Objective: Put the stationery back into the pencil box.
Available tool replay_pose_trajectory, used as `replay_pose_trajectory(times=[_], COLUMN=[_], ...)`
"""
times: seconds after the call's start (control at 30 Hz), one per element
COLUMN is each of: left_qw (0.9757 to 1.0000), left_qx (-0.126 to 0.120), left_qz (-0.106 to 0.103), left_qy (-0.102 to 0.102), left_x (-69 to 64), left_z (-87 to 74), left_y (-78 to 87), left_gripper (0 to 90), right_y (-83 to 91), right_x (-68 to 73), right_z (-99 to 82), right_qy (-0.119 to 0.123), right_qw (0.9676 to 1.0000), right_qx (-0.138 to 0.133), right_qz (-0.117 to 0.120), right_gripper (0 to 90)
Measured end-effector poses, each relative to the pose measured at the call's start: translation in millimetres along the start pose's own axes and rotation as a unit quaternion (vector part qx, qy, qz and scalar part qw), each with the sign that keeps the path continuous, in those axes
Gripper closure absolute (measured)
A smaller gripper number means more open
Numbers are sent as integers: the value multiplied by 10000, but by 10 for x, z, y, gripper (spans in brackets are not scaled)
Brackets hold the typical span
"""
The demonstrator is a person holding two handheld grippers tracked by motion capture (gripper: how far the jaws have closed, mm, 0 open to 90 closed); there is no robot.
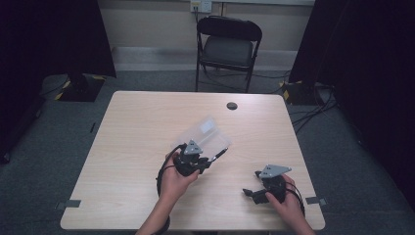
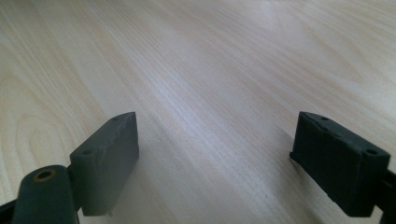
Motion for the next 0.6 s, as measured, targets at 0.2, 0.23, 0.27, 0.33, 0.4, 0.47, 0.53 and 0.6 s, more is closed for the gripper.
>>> replay_pose_trajectory(times=[0.2,0.23,0.27,0.33,0.4,0.47,0.53,0.6], left_qw=[10000,10000,9999,9999,9999,9999,9999,10000], left_qx=[-40,-40,-59,-51,-55,-88,-29,-14], left_qz=[68,68,51,74,66,32,94,90], left_qy=[20,20,68,65,75,81,40,39], left_x=[40,40,36,52,52,54,70,73], left_z=[36,36,41,56,63,80,83,95], left_y=[-23,-23,-32,-42,-48,-61,-62,-72], left_gripper=[775,774,774,775,774,775,775,775], right_y=[0,0,0,0,0,0,0,0], right_x=[0,0,-1,0,-1,-1,-1,0], right_z=[0,0,0,0,0,0,0,0], right_qy=[2,2,9,1,8,8,7,3], right_qw=[10000,10000,10000,10000,10000,10000,10000,10000], right_qx=[-1,-1,-2,0,-2,-2,-2,-1], right_qz=[1,1,1,2,1,1,1,3], right_gripper=[137,137,137,137,138,138,137,138])
Point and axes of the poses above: each handheld gripper's, and its own axes: y roughly backward along the jaws, z roughly out of its top, x roughly to its left, the point moved 10 cm from there along -y, roughly forward along the jaws, and after that the axes turned 13 degrees about y, right-handed, at the moved point
